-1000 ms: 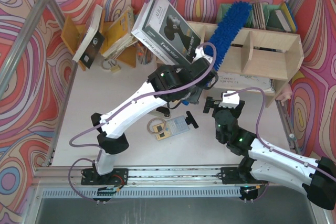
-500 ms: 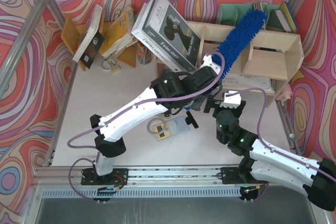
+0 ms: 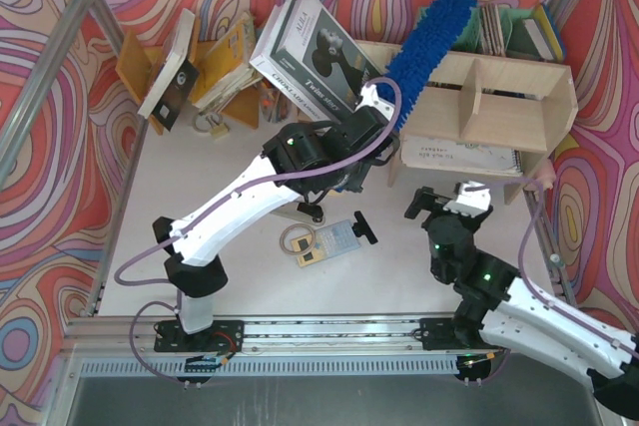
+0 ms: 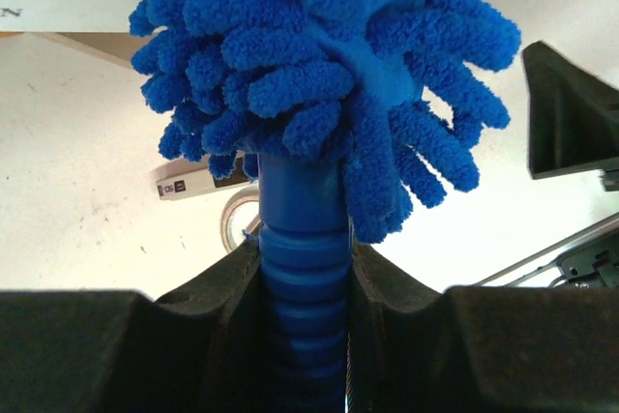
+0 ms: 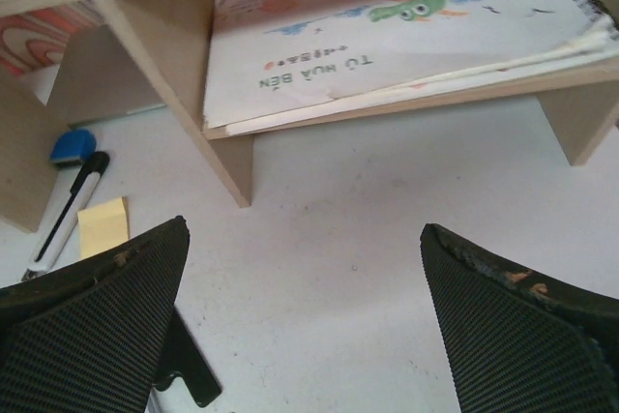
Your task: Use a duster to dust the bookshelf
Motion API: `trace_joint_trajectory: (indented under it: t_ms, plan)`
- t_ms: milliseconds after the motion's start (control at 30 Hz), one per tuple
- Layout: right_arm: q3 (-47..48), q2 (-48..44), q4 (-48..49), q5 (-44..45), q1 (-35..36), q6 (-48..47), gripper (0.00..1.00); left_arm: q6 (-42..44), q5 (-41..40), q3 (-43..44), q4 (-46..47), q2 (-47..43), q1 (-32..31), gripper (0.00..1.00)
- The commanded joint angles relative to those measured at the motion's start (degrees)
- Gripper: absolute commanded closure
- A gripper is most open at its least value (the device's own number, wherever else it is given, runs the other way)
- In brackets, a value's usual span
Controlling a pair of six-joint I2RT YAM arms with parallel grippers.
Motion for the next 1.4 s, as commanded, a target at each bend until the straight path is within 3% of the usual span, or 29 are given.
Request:
trace_joint_trajectory:
  t_ms: [0,200,367,467,700,1000,1367]
  plan:
    - [2.12,-5.39,-17.32,5.82,-0.39,13.59,0.09,1.41,1.41,2.59,2.18,3.0,0.08,1.0]
    - [2.43,-7.52,-26.89,12.06,-0.39,23.92,0.09,1.87,6.53,4.72,2.37,6.36,-1.03,1.0]
    - [5.65,-4.55,-45.62,16.21,-0.39,44.47,0.09,3.09,7.51,5.1,3.22,7.21,-3.77,1.0]
    - [6.42,-2.71,-51.73,16.99,-0.4,52.64,0.1,4.24,6.33,5.15,3.67,7.06,-5.09,1.0]
    - [6.68,-0.61,-52.33,17.49,-0.39,54.25,0.1,8.43,2.32,3.98,5.89,3.63,-9.41,1.0]
    - [6.38,-1.36,-52.89,17.85,-0.39,55.34,0.1,13.4,-6.74,-6.3,15.82,-3.89,-12.25,1.0]
    - [5.55,-2.75,-53.5,17.94,-0.39,56.96,0.1,16.01,-2.9,7.11,11.73,6.39,-7.31,1.0]
